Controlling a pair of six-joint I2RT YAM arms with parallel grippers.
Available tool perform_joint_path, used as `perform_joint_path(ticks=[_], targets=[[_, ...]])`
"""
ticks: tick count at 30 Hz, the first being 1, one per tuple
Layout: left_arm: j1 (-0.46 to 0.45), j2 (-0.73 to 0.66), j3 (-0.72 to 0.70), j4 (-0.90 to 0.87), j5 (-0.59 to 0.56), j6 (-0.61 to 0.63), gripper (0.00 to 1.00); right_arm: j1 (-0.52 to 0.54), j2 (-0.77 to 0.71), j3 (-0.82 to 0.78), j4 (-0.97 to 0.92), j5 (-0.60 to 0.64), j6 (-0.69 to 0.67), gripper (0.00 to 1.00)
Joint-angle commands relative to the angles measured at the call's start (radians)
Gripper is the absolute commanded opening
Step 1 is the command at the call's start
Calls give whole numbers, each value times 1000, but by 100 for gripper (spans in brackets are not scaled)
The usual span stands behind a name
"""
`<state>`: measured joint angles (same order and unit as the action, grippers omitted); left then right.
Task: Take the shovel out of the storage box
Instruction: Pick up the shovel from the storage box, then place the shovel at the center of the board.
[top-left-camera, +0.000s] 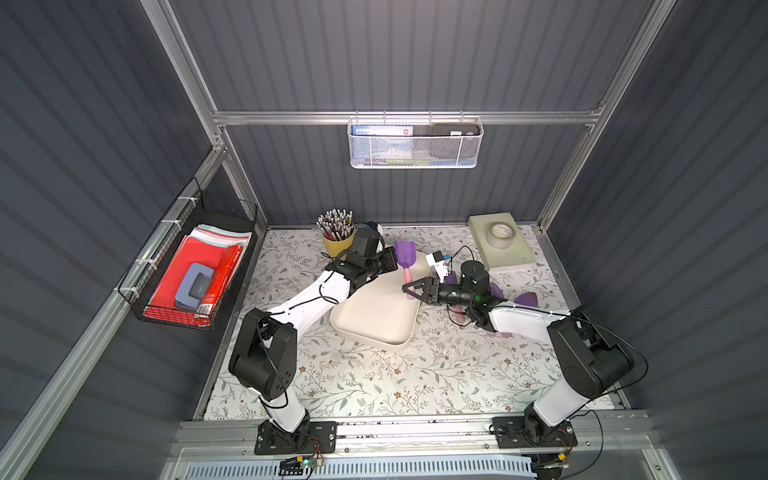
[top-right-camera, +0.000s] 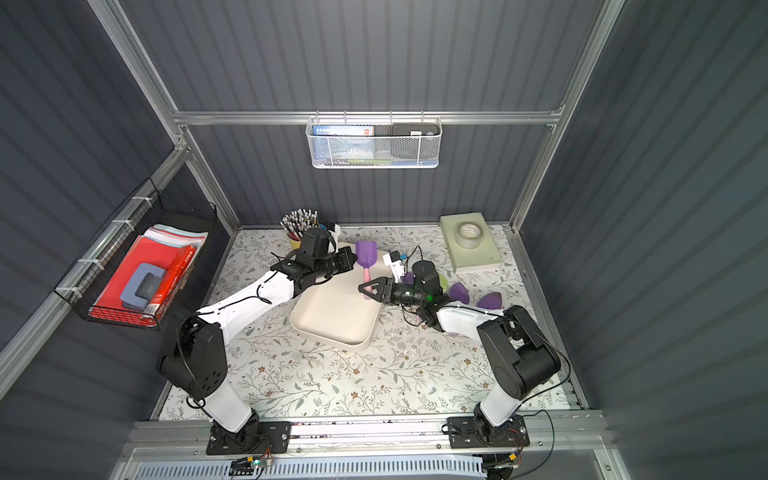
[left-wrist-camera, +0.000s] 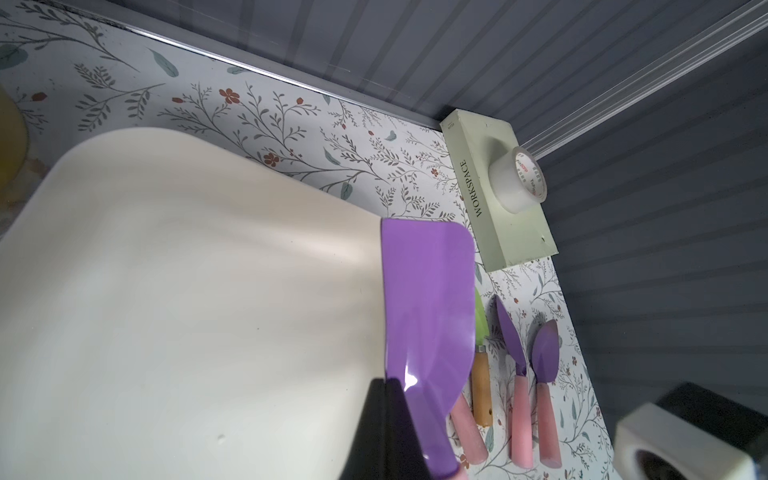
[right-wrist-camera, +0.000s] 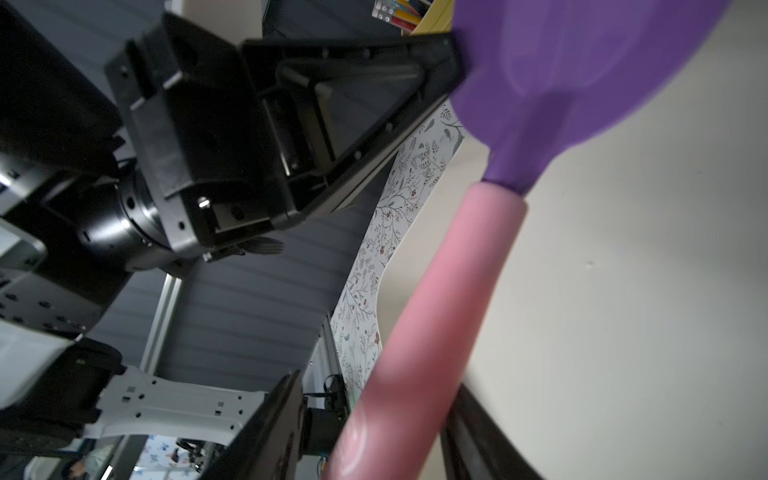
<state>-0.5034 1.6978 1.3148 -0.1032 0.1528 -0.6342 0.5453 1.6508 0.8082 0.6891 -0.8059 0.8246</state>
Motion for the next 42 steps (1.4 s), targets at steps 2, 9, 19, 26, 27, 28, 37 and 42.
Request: perform_joint_path(ticks=[2, 9, 19, 26, 27, 28, 37, 42], targets=[[-4, 11, 2, 28, 21, -6, 0, 2, 2, 28, 15, 3, -3, 38], [-4, 27, -3, 39, 34, -8, 0, 2, -31, 27, -52, 38, -50, 16], [-4, 23, 21, 0, -36, 13, 57, -32, -184, -1, -263, 170, -153, 10], [31, -26, 55, -5, -120, 8, 99, -248, -475, -143, -471, 290, -179, 9], [33, -27, 56, 4, -115, 8, 99, -282, -520, -160, -503, 303, -182, 9], [34, -25, 63, 5, -114, 8, 99, -319, -570, -172, -546, 321, -190, 9], [35, 45, 42, 49, -56, 1, 99, -591, -936, -247, -905, 492, -189, 10], [35, 54, 23, 57, -46, 0, 99, -750, -1013, -334, -993, 425, -140, 9]])
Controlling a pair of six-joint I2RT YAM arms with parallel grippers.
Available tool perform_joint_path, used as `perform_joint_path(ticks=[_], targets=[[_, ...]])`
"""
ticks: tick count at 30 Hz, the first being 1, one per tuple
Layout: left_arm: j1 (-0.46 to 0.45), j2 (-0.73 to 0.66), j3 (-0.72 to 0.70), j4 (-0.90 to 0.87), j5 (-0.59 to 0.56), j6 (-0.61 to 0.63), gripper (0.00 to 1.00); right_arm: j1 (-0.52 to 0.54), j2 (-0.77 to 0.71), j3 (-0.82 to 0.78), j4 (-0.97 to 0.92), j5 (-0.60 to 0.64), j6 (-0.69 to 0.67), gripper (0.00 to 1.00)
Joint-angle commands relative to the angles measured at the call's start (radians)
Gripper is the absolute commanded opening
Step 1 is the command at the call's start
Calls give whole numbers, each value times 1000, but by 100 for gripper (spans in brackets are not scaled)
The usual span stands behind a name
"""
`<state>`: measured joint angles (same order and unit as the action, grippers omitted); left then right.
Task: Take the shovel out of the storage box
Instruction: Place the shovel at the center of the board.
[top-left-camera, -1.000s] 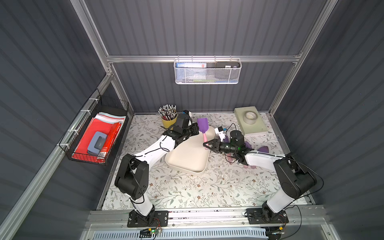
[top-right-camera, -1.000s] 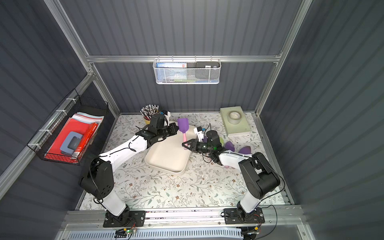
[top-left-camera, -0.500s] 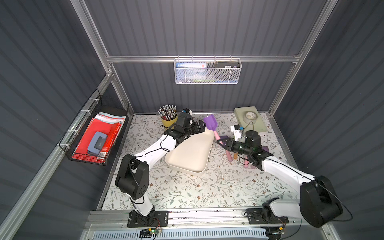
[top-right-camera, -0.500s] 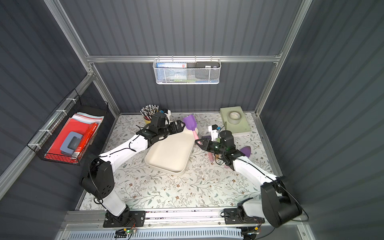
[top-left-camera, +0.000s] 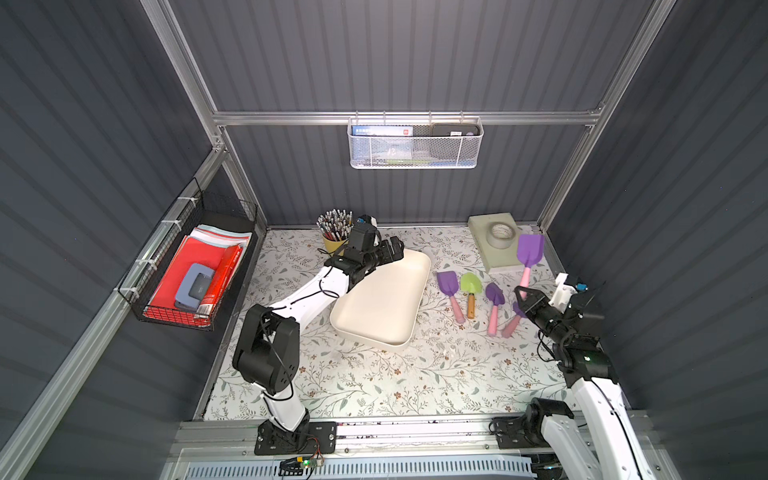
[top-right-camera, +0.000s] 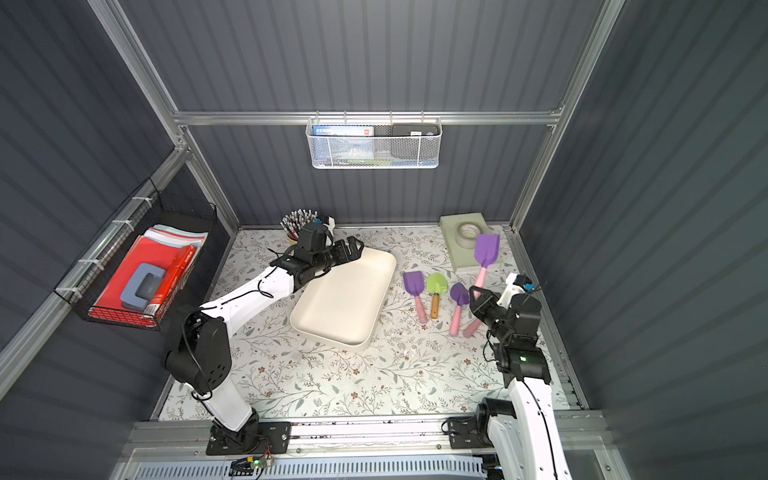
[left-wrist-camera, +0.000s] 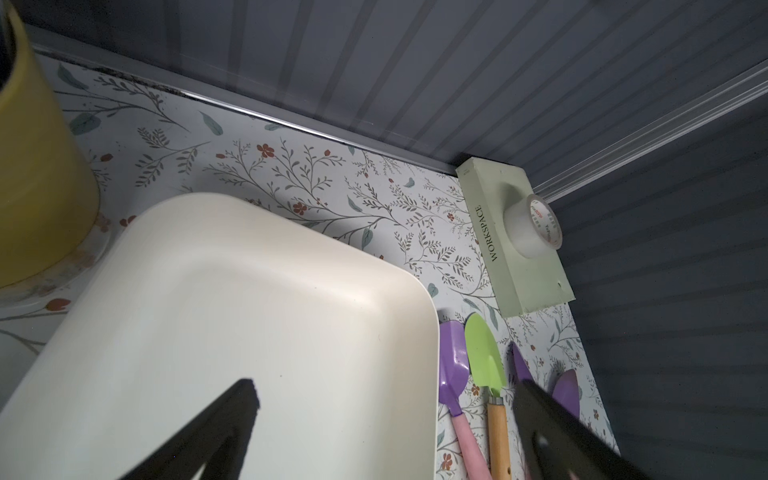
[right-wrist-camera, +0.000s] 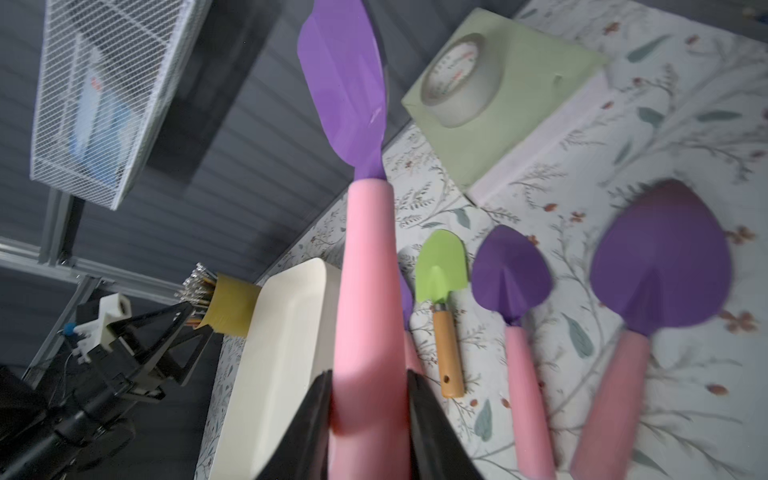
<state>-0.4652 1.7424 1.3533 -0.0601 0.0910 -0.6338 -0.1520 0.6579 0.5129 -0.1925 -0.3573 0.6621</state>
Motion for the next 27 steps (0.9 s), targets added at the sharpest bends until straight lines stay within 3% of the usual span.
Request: perform_joint_path(ticks=[1, 10, 19, 25, 27], targets=[[-2, 8, -17, 13, 15, 0, 99, -87, -33, -51, -121, -43, 19, 9], [-2, -9, -32, 5, -9, 9, 99, -338, -24, -99, -180, -167, -30, 8], [-1, 6, -39, 13, 5, 14, 99, -372, 7, -297, 2, -262, 67, 8], [-1, 8, -40, 14, 10, 18, 99, -376, 25, -306, 11, -241, 39, 9], [0, 7, -43, 17, 10, 17, 99, -376, 30, -316, 12, -238, 25, 14]])
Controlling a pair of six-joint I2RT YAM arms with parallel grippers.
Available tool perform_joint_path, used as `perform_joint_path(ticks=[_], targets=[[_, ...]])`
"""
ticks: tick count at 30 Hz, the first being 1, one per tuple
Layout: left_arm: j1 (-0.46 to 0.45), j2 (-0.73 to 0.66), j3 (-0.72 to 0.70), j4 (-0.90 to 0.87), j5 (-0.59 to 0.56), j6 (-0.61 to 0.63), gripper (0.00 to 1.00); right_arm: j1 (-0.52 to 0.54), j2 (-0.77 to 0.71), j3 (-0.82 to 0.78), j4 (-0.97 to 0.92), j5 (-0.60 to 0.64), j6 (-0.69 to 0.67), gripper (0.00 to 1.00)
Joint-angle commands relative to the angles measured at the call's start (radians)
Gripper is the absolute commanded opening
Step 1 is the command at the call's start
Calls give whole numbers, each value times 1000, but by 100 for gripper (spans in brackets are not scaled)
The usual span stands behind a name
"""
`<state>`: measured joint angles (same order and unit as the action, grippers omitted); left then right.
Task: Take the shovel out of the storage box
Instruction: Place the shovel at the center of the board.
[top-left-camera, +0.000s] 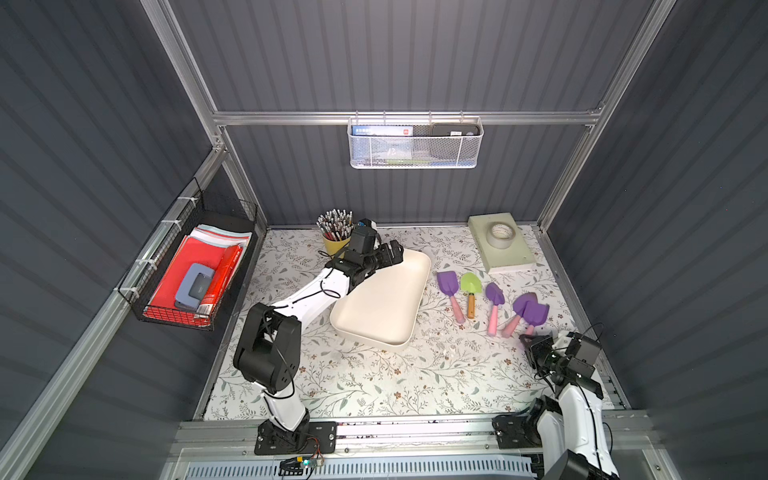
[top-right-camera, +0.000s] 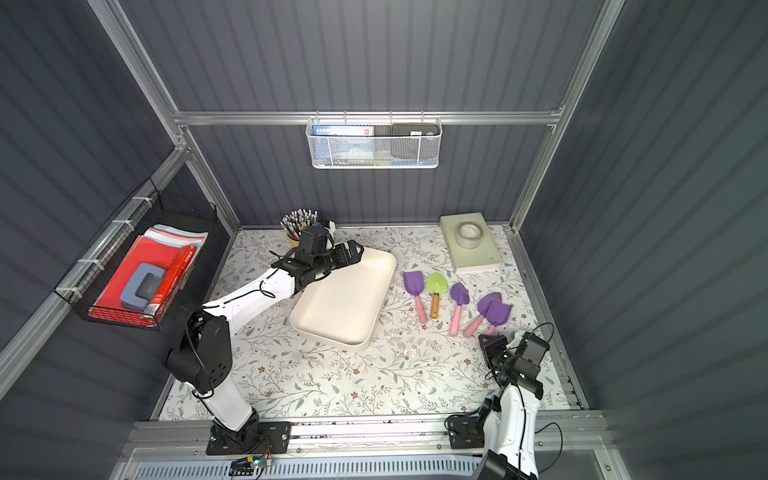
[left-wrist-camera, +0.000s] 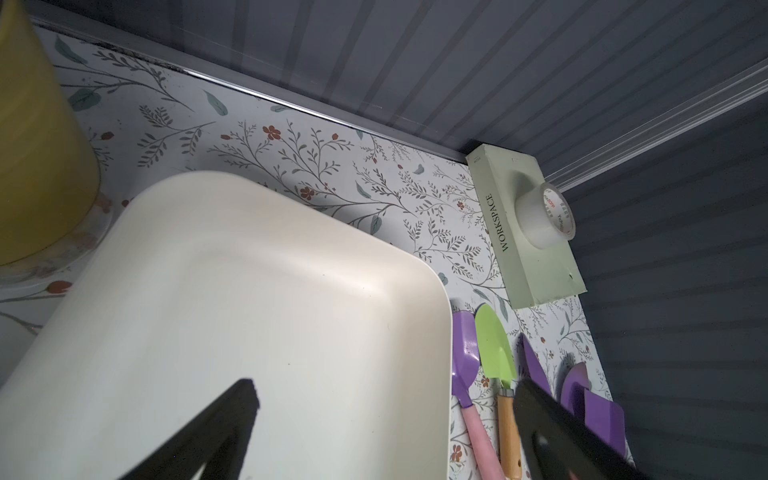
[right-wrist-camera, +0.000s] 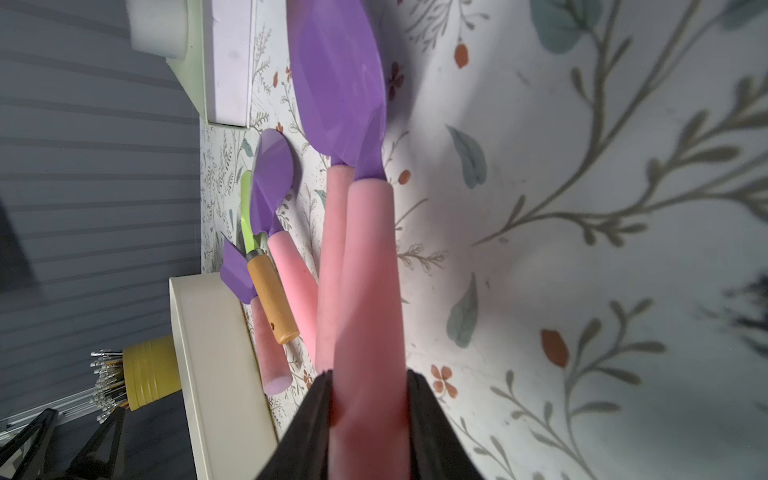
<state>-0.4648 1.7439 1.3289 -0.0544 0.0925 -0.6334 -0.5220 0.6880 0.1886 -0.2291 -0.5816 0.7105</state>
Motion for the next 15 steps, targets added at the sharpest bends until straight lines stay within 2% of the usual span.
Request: perform_joint_path(ticks=[1, 2, 4, 5, 10, 15], targets=[[-1, 7, -22, 16, 11, 17, 99, -6, 5, 5, 38, -3, -30, 23], [-2, 8, -23, 20, 13, 14, 99, -6, 7, 1, 25, 9, -35, 35], [-1, 14, -23, 21, 21, 13, 99, -5, 7, -8, 13, 18, -39, 51], [-1, 14, -25, 22, 24, 14, 99, -6, 7, -12, 13, 16, -39, 56], [-1, 6, -31, 24, 18, 11, 99, -6, 21, 12, -14, 7, -51, 64], [-2, 1, 11, -18, -42, 25, 99, -5, 15, 129, -155, 57, -105, 72]])
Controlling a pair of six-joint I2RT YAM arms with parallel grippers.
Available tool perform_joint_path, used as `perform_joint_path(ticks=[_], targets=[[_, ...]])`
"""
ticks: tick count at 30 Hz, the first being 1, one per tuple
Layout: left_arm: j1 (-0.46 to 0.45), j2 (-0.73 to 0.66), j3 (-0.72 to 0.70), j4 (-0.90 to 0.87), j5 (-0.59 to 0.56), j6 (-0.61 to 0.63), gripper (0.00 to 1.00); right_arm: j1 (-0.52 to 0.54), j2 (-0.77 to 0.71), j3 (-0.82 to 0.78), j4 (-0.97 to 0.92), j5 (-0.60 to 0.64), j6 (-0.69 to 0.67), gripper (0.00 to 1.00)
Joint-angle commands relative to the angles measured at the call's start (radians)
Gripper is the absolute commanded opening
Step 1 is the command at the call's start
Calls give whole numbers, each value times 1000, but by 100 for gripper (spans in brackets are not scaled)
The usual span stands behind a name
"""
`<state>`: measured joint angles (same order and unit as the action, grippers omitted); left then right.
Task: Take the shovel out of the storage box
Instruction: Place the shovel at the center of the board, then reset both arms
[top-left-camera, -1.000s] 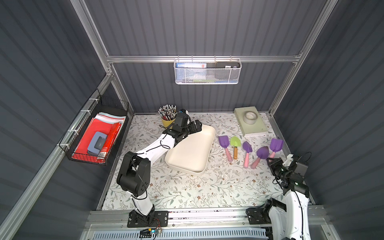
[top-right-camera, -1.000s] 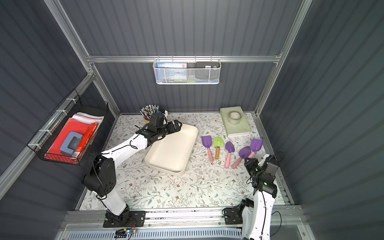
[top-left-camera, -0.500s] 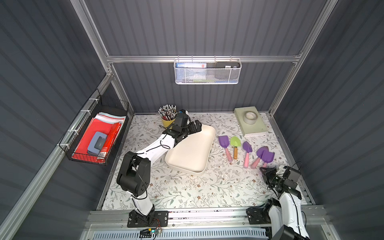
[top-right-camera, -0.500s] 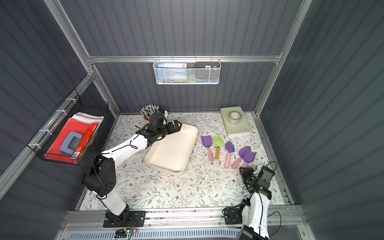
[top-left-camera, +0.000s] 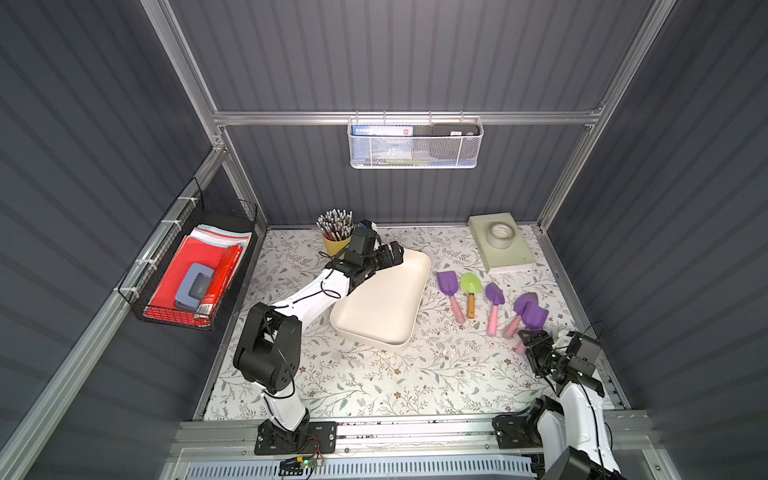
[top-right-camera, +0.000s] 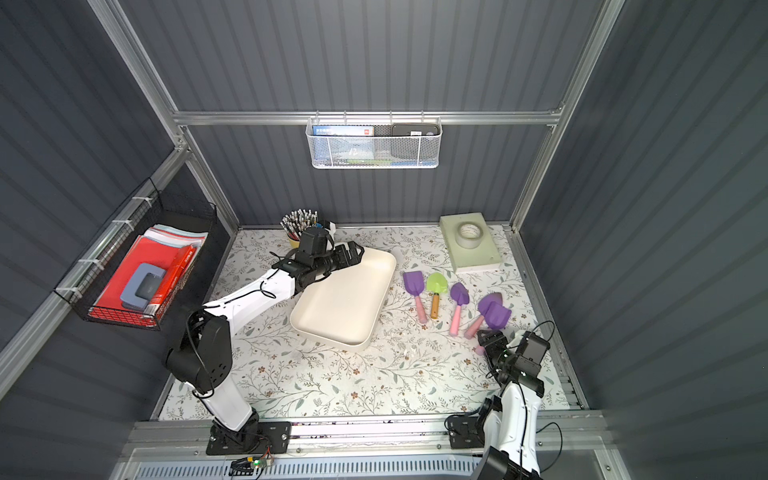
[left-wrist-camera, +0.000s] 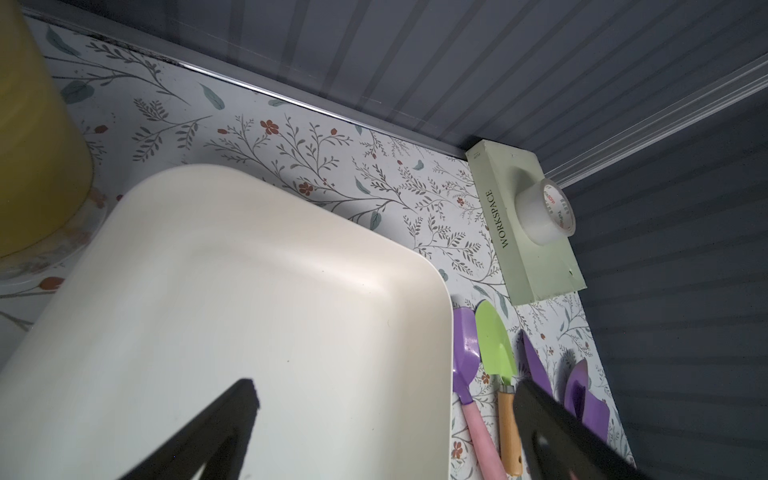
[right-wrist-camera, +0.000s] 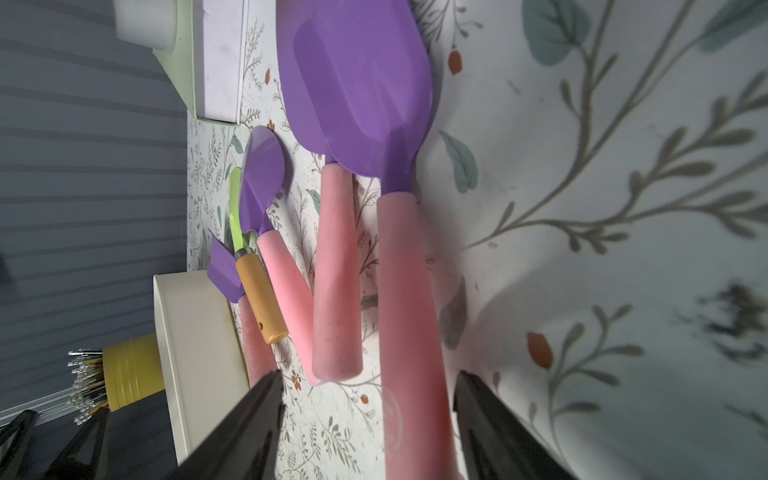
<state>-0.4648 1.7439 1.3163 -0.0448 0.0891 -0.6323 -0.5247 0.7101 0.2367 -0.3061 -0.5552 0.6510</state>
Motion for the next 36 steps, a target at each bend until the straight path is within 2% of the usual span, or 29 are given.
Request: perform_joint_path(ticks=[1, 6, 10, 12, 13, 15, 18, 22, 24, 28, 29, 31, 33, 35, 36], targets=[[-2, -3, 34, -37, -56, 29, 99, -1, -13, 122, -127, 53, -55, 73], [0, -32, 71, -36, -116, 50, 99, -1, -1, 277, -276, 230, -17, 81], [0, -69, 115, -49, -233, 109, 99, 3, 0, 395, -331, 357, -31, 83], [0, -103, 122, -35, -325, 162, 99, 6, 6, 427, -283, 354, -42, 88], [0, -121, 126, -33, -382, 190, 99, 6, 18, 438, -245, 334, -48, 98], [0, -170, 117, -6, -498, 246, 99, 8, 43, 463, -194, 315, -39, 99], [1, -258, 59, 98, -608, 369, 99, 8, 75, 512, -123, 308, -39, 99], [7, -292, 35, 131, -648, 500, 99, 14, 135, 575, 6, 231, -85, 99], [15, -286, 11, 144, -647, 533, 99, 65, 173, 620, 65, 256, -129, 99], [91, -318, -108, 228, -513, 576, 99, 405, 227, 679, 202, 628, -283, 99], [125, -344, -151, 274, -467, 575, 99, 470, 250, 673, 252, 673, -313, 99], [208, -391, -218, 357, -399, 544, 99, 516, 296, 644, 353, 639, -323, 99], [296, -433, -307, 461, -266, 551, 99, 536, 334, 591, 429, 601, -338, 99], [348, -435, -400, 560, -111, 648, 99, 555, 344, 491, 550, 598, -397, 99], [354, -416, -423, 581, -100, 666, 99, 561, 341, 449, 595, 620, -431, 99]])
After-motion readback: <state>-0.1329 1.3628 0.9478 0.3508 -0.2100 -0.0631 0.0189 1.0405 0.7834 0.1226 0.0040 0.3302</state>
